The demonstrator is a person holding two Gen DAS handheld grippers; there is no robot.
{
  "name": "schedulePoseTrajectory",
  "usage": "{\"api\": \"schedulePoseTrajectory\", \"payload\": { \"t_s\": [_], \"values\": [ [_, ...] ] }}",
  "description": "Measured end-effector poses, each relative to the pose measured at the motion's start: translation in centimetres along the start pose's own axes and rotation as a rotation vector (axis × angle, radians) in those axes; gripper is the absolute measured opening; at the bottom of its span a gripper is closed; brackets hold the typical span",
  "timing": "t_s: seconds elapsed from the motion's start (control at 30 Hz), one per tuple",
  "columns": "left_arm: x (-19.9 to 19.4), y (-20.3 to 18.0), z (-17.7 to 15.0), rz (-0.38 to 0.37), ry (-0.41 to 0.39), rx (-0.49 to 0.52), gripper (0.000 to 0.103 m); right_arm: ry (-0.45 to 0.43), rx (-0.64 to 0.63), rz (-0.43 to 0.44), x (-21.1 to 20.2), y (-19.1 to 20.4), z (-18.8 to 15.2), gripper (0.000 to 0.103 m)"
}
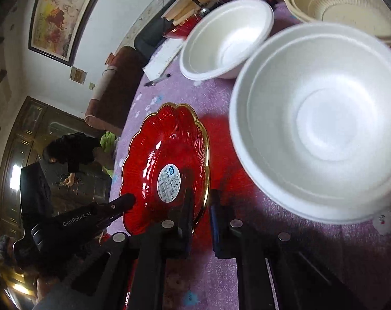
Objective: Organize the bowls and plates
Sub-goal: 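Lift the small red plate with the left gripper and lower it onto the large plate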
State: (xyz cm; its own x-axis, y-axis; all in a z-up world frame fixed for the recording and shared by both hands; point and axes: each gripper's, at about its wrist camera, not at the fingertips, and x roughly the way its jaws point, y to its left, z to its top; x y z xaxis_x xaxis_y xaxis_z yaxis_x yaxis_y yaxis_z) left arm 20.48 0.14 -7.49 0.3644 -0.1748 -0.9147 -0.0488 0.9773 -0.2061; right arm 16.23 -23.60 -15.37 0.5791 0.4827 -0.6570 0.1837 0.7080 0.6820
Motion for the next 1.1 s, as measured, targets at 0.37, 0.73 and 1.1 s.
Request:
{"api": "schedulePoseTrajectory", "payload": {
  "t_s": [0.37, 0.73, 1.1],
  "values": [
    [-6.6, -0.9, -3.5, -0.044, -0.129, 0.051, 0.010, -0.066, -0.017, 0.054, -4.9, 0.9, -2.6, 0.010],
    [-13.7, 3.7, -9.3, -0.040, -0.261, 0.032, 0.010, -0.115, -0.159, 0.114, -10.7, 6.2, -7.6, 0.011],
    [-15.4, 11.4, -13.5, 0.075, -0.316, -0.055, 0.011, 0.019, -0.332, 0.126, -7.1, 12.9, -13.7, 0.011]
  ]
}}
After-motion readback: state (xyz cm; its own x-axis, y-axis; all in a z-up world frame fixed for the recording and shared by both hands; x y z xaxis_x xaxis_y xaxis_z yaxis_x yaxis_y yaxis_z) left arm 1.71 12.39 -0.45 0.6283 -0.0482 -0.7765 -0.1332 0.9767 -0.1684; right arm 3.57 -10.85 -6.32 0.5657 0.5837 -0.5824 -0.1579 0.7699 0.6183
